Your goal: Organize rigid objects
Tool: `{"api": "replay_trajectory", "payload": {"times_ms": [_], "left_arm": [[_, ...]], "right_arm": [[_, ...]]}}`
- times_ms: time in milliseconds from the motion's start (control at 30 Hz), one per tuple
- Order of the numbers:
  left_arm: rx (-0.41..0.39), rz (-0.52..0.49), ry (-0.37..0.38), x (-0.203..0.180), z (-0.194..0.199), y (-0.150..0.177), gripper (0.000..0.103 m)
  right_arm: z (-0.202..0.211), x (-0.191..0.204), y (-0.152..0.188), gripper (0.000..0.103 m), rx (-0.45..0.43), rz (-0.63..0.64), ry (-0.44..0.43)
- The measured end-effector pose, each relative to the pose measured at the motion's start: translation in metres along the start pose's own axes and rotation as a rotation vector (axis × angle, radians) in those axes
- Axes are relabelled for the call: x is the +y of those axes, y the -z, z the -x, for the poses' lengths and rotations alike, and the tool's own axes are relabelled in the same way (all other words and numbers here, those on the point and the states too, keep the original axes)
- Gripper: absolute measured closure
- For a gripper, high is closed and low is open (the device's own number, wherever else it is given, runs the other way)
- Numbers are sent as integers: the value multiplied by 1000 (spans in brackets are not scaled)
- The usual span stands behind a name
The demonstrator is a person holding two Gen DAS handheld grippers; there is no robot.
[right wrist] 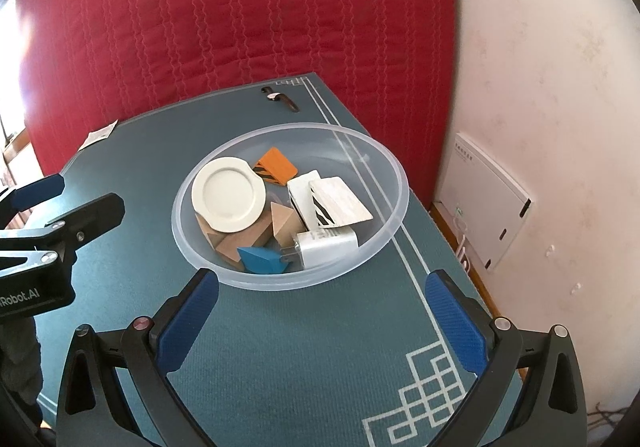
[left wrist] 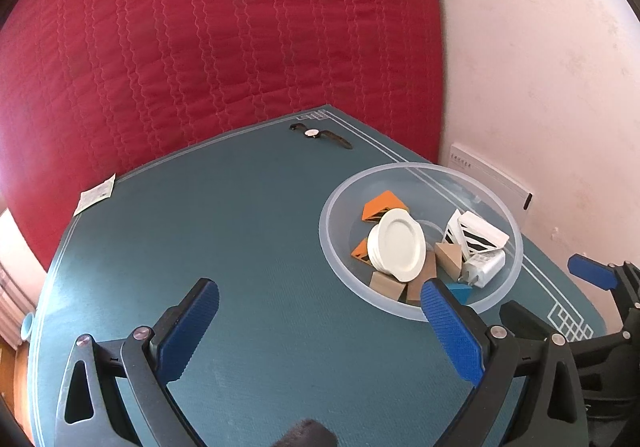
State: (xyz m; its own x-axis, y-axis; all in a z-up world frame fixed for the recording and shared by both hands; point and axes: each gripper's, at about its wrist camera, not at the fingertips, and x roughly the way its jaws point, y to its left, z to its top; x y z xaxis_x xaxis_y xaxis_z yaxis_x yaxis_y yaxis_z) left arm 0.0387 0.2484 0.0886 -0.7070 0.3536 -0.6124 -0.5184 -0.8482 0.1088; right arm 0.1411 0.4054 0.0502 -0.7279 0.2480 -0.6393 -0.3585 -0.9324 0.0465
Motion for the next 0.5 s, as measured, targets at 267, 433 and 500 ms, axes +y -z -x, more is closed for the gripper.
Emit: {"api": "replay_trajectory", "payload": {"times_ms": [267,433,500], "left_arm": [[10,7,20,2,1,0,0],[13,0,27,2,0,2,0],[16,-1,29,1,-1,2,0]], "right_arm": [[-1,-1,-1,0,-4,0,1],[0,0,0,0,-4,0,3],[-1,0,0,0,-5,3,7]]}}
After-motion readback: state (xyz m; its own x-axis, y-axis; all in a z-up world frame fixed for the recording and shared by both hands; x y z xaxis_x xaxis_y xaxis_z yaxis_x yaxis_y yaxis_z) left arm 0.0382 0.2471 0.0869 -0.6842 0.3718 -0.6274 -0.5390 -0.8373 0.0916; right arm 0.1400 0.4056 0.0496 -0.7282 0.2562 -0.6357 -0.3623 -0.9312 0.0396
